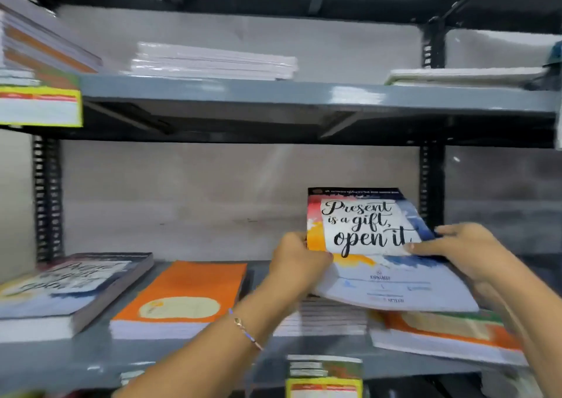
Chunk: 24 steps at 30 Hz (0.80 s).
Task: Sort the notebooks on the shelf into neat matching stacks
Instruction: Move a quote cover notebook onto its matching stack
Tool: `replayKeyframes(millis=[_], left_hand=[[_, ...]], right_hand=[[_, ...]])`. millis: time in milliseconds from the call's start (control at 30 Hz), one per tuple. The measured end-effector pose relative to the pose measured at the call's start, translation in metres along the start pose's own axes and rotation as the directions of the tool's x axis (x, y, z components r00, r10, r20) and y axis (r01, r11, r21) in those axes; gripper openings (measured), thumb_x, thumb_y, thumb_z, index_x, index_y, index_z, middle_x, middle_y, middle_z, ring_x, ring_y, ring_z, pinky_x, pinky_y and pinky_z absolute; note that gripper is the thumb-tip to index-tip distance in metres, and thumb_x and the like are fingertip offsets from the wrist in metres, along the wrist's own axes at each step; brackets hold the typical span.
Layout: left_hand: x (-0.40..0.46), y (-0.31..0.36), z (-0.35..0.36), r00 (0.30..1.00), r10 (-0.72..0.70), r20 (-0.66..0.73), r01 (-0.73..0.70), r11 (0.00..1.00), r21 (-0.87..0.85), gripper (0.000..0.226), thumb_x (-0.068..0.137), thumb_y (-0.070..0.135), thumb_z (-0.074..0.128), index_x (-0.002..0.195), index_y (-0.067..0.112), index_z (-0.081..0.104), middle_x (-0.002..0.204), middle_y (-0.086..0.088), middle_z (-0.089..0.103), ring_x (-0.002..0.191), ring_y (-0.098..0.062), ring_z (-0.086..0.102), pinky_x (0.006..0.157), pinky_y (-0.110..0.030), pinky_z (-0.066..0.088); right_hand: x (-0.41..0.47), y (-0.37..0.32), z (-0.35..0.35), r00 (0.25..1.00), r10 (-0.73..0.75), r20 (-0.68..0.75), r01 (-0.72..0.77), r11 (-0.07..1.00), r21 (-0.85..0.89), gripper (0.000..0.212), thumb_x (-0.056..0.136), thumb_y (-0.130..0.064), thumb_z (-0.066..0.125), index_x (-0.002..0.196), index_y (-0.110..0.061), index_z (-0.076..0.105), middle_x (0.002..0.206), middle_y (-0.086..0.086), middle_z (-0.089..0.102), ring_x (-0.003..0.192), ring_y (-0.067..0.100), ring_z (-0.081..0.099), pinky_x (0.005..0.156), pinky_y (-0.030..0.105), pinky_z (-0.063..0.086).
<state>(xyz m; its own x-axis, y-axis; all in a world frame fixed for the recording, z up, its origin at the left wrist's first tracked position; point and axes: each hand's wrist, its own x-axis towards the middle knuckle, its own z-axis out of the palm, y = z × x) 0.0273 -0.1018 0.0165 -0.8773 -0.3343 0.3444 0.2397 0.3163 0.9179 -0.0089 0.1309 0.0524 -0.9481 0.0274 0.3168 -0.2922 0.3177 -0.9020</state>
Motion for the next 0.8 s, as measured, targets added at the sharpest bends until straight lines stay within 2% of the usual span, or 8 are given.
replayKeyframes(millis=[67,133,300,367,467,600,700,800], left_hand=[[-0.002,-0.003,-0.057,0.999,-0.010,-0.053,0.013,0.998,0.055,0.021,0.065,0.014,0.066,0.083,0.004,0.070,0.084,-0.010,0.076,0.071,-0.027,0.069,0.062,-0.034,0.055],[-0.005,-0.009,-0.116,0.993,-0.037,-0.112,0.051,0.991,0.127,0.021,0.068,0.012,0.067,0.088,0.005,0.071,0.076,-0.008,0.073,0.061,-0.020,0.065,0.052,-0.024,0.049],[-0.017,-0.031,-0.264,0.957,-0.060,-0.284,0.147,0.943,0.299,0.006,0.078,0.004,0.067,0.077,0.009,0.063,0.063,-0.007,0.054,0.046,-0.015,0.046,0.035,-0.012,0.033],[-0.018,-0.042,-0.316,0.931,-0.070,-0.358,0.207,0.909,0.361,0.016,0.079,0.004,0.065,0.066,0.010,0.058,0.051,-0.002,0.046,0.041,-0.014,0.038,0.036,-0.013,0.028],[-0.010,-0.056,-0.382,0.883,-0.094,-0.460,0.315,0.844,0.434,0.022,0.080,0.005,0.064,0.061,0.011,0.053,0.056,-0.006,0.037,0.058,-0.019,0.031,0.047,-0.025,0.024],[0.004,-0.072,-0.432,0.844,-0.093,-0.528,0.390,0.782,0.485,0.017,0.082,0.002,0.060,0.068,0.011,0.057,0.066,-0.011,0.048,0.062,-0.022,0.041,0.053,-0.028,0.035],[0.008,-0.097,-0.446,0.865,-0.241,-0.440,0.500,0.483,0.719,0.014,0.083,0.015,0.058,0.079,0.006,0.067,0.086,-0.016,0.070,0.086,-0.030,0.067,0.074,-0.030,0.052],[0.012,-0.120,-0.450,0.847,-0.339,-0.408,0.519,0.372,0.769,0.022,0.074,0.010,0.060,0.089,0.002,0.074,0.081,-0.011,0.075,0.072,-0.026,0.069,0.065,-0.025,0.051]], right_hand=[[-0.004,-0.020,0.043,0.996,-0.010,0.088,0.006,0.999,0.045,0.017,0.063,-0.004,0.085,0.076,-0.002,0.074,0.081,0.018,0.074,0.064,0.025,0.062,0.062,0.034,0.054],[-0.010,-0.036,0.097,0.984,-0.065,0.164,0.053,0.996,0.076,0.012,0.067,-0.002,0.083,0.070,-0.008,0.072,0.067,0.006,0.070,0.057,0.021,0.061,0.047,0.019,0.051],[-0.033,-0.078,0.243,0.925,-0.163,0.342,0.076,0.964,0.254,0.012,0.072,0.009,0.074,0.075,-0.001,0.070,0.044,-0.010,0.065,0.036,0.002,0.059,0.038,0.012,0.045],[-0.042,-0.091,0.303,0.902,-0.206,0.379,0.095,0.951,0.293,0.018,0.072,0.013,0.071,0.083,-0.002,0.071,0.054,-0.008,0.070,0.044,0.001,0.062,0.047,0.013,0.050],[-0.060,-0.112,0.378,0.894,-0.236,0.382,0.103,0.936,0.337,0.024,0.072,0.005,0.073,0.077,-0.018,0.068,0.086,0.005,0.076,0.073,0.019,0.069,0.076,0.033,0.059],[-0.073,-0.120,0.446,0.858,-0.222,0.463,0.143,0.970,0.198,0.031,0.076,-0.005,0.071,0.100,-0.024,0.064,0.094,-0.005,0.069,0.088,0.021,0.064,0.078,0.029,0.052],[-0.076,-0.105,0.468,0.782,-0.216,0.585,0.329,0.940,-0.093,0.029,0.081,-0.015,0.061,0.108,-0.012,0.070,0.112,0.012,0.071,0.103,0.030,0.066,0.086,0.034,0.054],[-0.087,-0.097,0.444,0.777,-0.239,0.583,0.366,0.924,-0.109,0.024,0.083,-0.013,0.055,0.097,-0.006,0.072,0.104,0.015,0.072,0.097,0.031,0.067,0.076,0.029,0.048]])
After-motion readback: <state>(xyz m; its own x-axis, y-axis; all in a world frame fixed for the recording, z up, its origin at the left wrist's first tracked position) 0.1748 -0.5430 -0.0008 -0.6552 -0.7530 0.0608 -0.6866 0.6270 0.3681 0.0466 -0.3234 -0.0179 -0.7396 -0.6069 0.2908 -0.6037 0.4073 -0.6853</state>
